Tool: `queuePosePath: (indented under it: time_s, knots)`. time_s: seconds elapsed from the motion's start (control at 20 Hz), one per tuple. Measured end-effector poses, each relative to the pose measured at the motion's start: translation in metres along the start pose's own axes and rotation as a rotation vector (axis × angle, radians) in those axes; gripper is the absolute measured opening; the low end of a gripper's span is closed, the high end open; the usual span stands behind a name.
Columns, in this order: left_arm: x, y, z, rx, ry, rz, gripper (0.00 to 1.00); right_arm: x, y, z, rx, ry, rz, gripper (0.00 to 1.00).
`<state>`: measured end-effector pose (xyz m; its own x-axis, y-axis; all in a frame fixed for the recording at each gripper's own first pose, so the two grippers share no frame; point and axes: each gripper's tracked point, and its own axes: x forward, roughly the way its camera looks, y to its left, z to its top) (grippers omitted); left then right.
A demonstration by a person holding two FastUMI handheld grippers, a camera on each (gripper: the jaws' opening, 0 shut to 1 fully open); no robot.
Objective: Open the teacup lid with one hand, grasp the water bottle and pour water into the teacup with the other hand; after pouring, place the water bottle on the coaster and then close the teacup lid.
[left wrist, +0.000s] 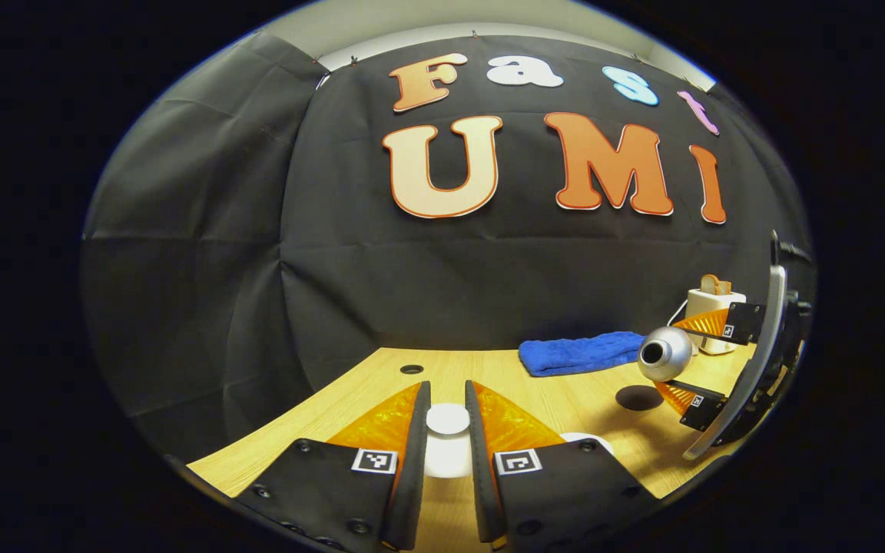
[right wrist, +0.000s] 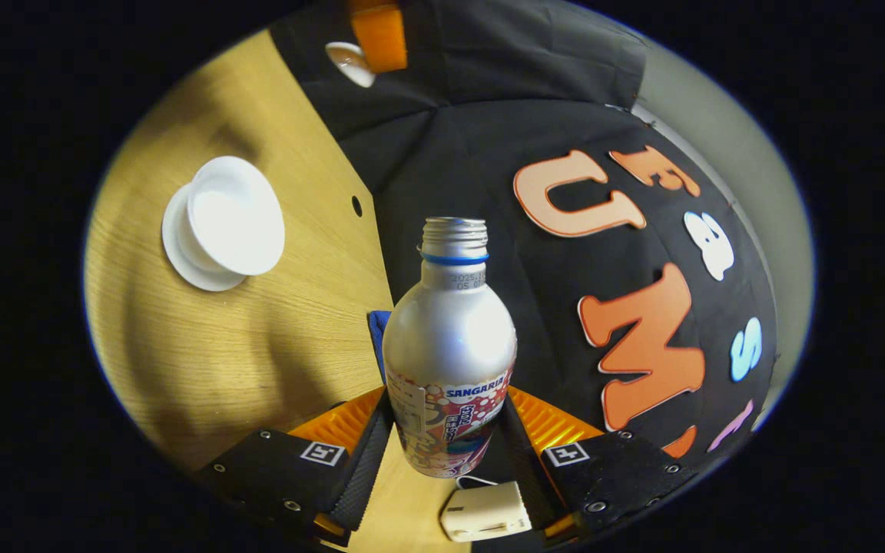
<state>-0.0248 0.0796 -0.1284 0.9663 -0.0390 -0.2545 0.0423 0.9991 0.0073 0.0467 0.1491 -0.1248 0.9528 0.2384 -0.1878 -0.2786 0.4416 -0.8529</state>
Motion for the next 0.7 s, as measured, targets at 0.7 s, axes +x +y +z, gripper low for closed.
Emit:
queuePosePath:
  time_s: [0.7]
  knots:
    - [0.017,-0.084,-0.014,0.007,0.029,-0.153,0.33,0.005,-0.046,-0.065,0.614,0.125,-0.041,0.8]
